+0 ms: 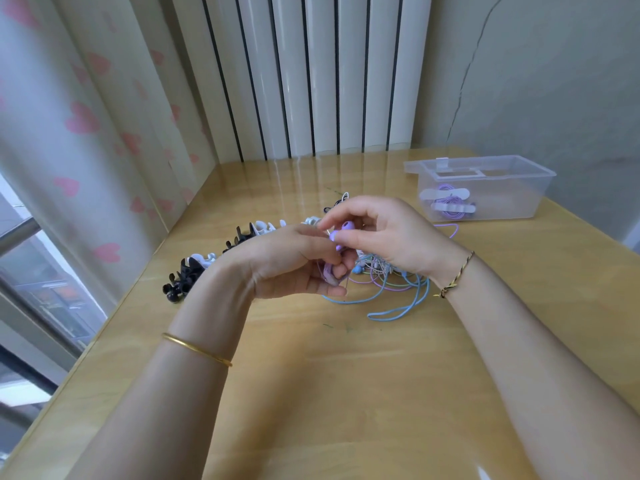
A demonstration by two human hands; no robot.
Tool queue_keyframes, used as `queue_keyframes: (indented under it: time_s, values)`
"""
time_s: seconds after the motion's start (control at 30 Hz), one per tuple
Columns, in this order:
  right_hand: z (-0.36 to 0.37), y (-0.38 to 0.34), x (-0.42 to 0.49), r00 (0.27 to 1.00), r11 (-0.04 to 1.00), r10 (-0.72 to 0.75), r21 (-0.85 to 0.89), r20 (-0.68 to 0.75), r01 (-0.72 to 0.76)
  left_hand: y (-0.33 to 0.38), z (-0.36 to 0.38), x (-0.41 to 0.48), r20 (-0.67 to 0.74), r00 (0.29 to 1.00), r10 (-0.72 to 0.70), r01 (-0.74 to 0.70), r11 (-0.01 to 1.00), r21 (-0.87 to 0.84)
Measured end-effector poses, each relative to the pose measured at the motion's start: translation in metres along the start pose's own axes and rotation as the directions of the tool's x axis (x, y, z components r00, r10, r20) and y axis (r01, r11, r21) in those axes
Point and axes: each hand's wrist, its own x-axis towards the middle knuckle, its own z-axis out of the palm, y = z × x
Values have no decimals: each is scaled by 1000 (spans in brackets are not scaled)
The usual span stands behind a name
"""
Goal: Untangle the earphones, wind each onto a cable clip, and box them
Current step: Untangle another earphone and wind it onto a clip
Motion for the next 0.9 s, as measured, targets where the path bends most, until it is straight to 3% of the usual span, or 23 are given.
queue_keyframes:
  time_s: [0.17, 0.33, 0.63, 0.9]
  values:
    - [3, 11, 5, 996, 1000, -3, -3, -90, 3, -3, -13, -8, -29, 999, 30, -35, 981, -189]
    - [16, 10, 11, 1000, 996, -15, -83, -11, 14, -9, -21, -13, -54, 998, 10, -18, 990, -141]
    - [28, 9, 19, 990, 998, 53, -32, 127, -49, -14, -31, -25, -156, 986, -53, 34, 992, -119]
    - [49, 19, 29, 998, 996, 7, -84, 58, -2, -22, -34, -23, -319, 945, -70, -3, 974, -225]
